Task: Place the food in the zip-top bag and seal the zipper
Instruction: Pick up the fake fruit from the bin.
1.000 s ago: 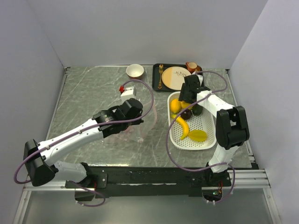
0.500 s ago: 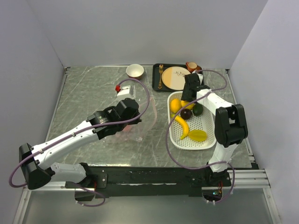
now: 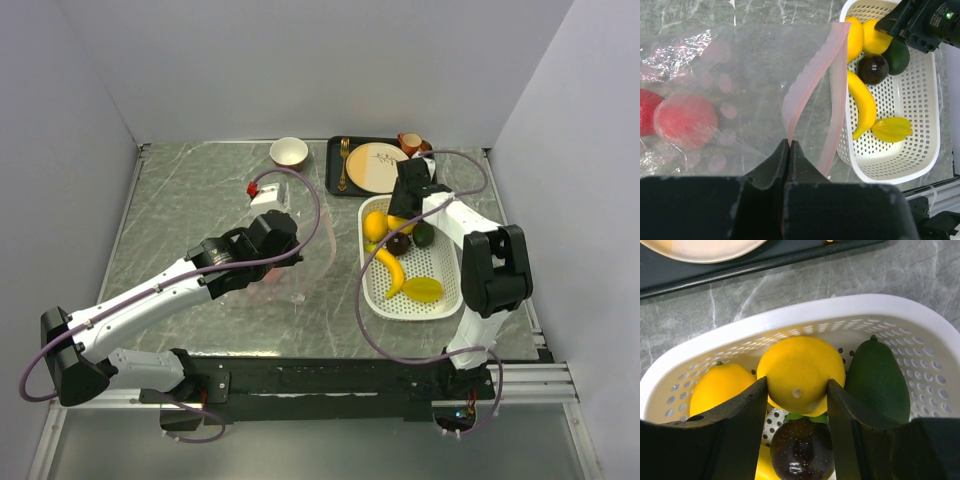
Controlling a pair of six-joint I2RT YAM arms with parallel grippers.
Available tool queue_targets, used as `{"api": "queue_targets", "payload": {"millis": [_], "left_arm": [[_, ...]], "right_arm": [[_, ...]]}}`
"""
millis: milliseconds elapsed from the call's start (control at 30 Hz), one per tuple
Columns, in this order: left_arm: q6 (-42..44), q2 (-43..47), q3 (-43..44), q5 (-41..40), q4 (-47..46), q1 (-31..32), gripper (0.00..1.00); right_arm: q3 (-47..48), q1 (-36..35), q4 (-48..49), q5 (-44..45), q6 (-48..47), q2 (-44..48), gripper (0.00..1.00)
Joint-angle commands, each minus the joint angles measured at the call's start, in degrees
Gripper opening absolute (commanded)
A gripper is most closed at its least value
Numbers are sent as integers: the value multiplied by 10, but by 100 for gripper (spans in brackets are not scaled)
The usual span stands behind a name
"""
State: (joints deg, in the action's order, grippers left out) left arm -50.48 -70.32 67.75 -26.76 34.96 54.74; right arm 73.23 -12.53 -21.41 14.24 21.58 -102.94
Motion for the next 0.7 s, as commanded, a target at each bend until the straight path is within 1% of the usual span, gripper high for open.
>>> {"api": "queue_targets", "payload": {"millis": [0,67,333,433,667], "left_arm": [[3,-3,6,5,-12,0,1],[4,-5,7,5,-11,0,1],[4,-9,12,-3,-9,0,1],[6,-9,12,-3,-8,0,1],[13,-15,17,1,-10,0,1]], "right_arm": [[-30,3,8,-3,7,55,1],[-41,3,10,-4,8,75,0],[-67,3,7,-3,7,119,0],[-83,3,5,-5,11,152,0],[-125,3,12,-40,36,223,0]]}}
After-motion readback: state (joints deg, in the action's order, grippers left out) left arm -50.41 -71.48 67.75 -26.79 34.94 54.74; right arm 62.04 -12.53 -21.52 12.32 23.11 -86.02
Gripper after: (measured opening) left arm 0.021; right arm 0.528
